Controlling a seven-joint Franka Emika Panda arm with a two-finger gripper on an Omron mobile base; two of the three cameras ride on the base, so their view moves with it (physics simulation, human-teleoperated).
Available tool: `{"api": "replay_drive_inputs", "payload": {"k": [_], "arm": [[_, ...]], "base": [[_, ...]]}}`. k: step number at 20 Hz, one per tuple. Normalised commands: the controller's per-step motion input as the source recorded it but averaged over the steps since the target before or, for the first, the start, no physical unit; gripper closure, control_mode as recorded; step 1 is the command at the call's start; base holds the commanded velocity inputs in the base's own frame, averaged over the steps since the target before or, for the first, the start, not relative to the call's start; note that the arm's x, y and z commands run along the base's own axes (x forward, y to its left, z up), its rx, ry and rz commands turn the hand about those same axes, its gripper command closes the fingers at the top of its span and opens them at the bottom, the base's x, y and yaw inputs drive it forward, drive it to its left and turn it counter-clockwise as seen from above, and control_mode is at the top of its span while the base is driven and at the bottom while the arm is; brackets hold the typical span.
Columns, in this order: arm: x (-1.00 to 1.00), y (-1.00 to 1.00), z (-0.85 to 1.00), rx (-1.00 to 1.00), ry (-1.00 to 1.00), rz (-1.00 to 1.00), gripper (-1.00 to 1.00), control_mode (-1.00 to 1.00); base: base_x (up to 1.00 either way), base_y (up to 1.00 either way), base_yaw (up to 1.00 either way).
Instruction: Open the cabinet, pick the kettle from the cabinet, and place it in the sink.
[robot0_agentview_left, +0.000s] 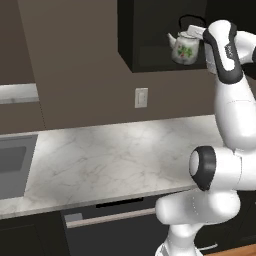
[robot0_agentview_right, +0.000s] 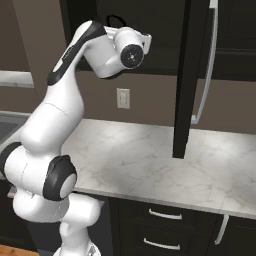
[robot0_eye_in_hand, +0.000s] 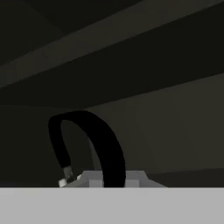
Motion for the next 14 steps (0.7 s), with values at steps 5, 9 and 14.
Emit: {"api": "replay_drive_inputs", "payload": {"k": [5, 9, 14], "arm": [[-0.41, 0.07, 0.02, 0.0, 0.06, -0.01, 1.0, -1.0], [-0.39, 0.03, 0.01, 0.0, 0.14, 0.0, 1.0, -1.0], [-0.47, 0.05, 0.0, 0.0, 0.08, 0.0, 1.0, -1.0]], "base": [[0.0, 0.0, 0.0], [0.0, 0.0, 0.0], [0.0, 0.0, 0.0]]}}
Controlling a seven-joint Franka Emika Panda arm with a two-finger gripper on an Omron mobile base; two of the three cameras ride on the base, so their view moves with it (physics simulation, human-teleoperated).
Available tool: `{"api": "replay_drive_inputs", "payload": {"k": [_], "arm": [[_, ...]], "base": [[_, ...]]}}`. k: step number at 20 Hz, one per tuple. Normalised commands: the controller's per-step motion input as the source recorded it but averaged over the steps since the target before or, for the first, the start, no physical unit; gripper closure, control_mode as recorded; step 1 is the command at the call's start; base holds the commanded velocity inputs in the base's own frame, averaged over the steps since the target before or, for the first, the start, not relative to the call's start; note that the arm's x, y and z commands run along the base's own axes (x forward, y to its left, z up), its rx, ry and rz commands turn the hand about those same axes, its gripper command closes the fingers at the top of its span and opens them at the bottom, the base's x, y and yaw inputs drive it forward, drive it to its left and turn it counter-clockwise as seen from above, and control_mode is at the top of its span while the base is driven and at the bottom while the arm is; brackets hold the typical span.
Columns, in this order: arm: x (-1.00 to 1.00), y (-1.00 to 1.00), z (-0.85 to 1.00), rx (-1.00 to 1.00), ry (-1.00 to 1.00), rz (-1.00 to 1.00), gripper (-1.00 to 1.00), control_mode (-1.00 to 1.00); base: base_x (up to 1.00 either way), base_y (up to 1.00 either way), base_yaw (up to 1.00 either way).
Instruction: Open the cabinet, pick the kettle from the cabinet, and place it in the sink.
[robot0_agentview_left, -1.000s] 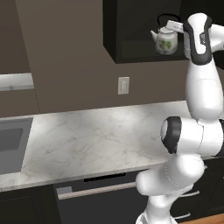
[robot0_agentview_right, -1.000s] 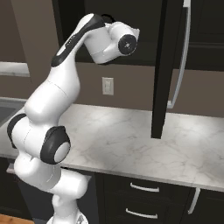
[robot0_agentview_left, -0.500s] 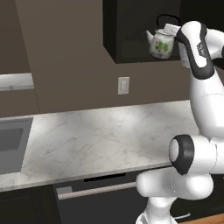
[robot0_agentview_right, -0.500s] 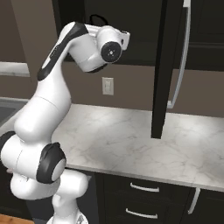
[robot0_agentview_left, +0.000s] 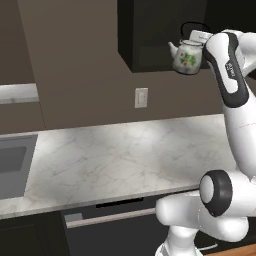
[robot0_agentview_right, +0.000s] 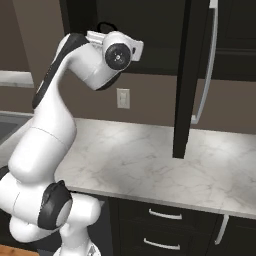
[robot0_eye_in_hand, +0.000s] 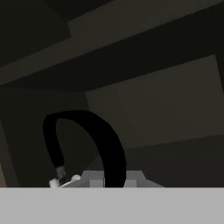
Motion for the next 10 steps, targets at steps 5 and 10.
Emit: {"api": "replay_drive_inputs", "payload": {"k": [5, 10], "arm": [[-0.52, 0.12, 0.0, 0.0, 0.05, 0.0, 1.0, -1.0], [-0.6, 0.2, -0.07, 0.0, -0.06, 0.0, 1.0, -1.0]], "base": [[0.0, 0.0, 0.0], [0.0, 0.0, 0.0]]}}
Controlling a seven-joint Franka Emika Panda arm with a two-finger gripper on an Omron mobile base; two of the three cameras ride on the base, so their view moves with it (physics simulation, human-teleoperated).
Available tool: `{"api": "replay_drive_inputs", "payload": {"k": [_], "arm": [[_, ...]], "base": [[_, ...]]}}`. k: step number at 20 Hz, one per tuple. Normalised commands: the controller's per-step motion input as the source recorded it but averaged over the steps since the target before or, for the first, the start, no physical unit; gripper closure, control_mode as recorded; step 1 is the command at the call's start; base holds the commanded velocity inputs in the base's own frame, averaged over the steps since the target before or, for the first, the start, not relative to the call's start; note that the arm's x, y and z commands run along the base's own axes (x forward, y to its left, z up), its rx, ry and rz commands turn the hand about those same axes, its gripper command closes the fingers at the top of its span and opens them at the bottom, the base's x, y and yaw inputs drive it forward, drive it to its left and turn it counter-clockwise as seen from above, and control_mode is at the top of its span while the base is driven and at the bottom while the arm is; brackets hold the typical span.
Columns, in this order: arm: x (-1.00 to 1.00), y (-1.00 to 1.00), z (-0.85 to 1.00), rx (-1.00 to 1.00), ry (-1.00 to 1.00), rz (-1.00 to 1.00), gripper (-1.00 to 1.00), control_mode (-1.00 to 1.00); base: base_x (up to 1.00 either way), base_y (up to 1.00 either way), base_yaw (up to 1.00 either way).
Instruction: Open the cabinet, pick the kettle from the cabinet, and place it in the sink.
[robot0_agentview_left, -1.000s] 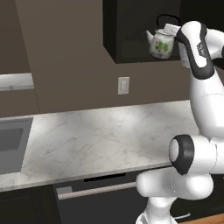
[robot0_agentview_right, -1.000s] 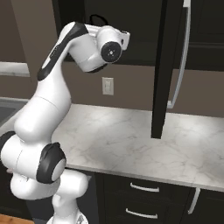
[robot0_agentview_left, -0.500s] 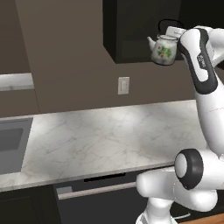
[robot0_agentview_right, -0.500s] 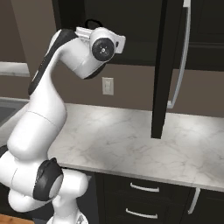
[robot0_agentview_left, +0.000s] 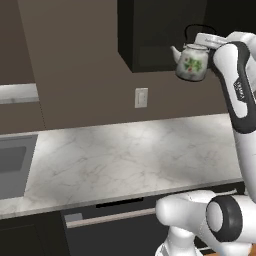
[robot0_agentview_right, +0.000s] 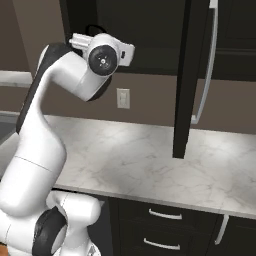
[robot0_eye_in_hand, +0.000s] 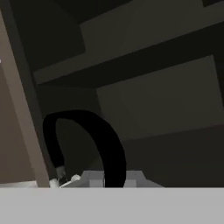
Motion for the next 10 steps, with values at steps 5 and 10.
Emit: {"api": "replay_drive_inputs", "payload": {"k": [5, 10], "arm": [[-0.59, 0.32, -0.13, 0.0, -0.12, 0.0, 1.0, -1.0], [-0.48, 0.41, -0.16, 0.0, -0.15, 0.0, 1.0, -1.0]], "base": [[0.0, 0.0, 0.0], [0.0, 0.0, 0.0]]}}
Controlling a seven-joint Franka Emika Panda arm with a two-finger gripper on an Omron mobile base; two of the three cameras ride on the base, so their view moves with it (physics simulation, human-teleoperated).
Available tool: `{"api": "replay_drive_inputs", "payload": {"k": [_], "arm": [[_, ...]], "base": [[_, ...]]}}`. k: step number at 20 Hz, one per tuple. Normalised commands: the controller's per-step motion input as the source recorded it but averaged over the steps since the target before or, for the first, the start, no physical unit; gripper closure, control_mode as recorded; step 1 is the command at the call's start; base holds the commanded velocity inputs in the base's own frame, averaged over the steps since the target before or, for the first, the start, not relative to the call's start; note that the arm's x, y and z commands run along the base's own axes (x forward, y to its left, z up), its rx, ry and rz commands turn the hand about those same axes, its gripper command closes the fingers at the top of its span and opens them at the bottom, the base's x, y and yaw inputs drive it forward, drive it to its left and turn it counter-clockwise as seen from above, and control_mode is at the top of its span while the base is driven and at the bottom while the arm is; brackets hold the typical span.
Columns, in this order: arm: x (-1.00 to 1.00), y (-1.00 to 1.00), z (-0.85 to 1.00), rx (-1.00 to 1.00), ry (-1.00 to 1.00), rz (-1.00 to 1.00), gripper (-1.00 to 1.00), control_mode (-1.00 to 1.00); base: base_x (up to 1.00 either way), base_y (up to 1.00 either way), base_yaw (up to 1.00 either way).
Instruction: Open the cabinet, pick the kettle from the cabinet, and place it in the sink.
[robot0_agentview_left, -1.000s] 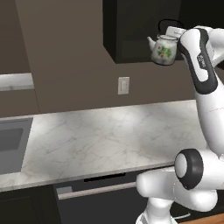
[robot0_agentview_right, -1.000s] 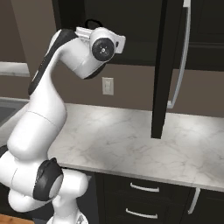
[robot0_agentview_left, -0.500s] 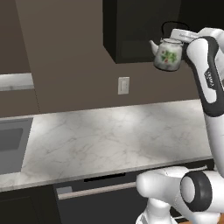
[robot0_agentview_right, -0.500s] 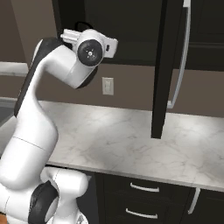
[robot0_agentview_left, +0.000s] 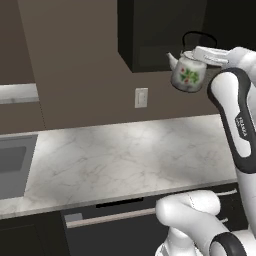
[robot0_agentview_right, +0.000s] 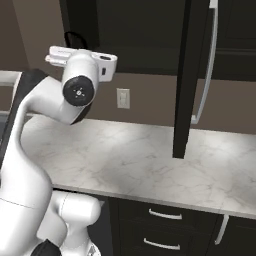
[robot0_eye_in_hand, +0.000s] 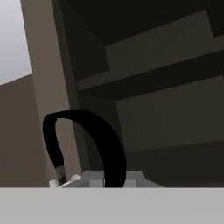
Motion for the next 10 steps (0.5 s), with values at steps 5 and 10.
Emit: {"api": "replay_drive_inputs", "payload": {"k": [5, 10], "arm": [[-0.38, 0.46, -0.13, 0.0, -0.05, 0.0, 1.0, -1.0], [-0.29, 0.46, -0.07, 0.0, 0.02, 0.0, 1.0, -1.0]], "base": [[0.0, 0.0, 0.0], [0.0, 0.0, 0.0]]}}
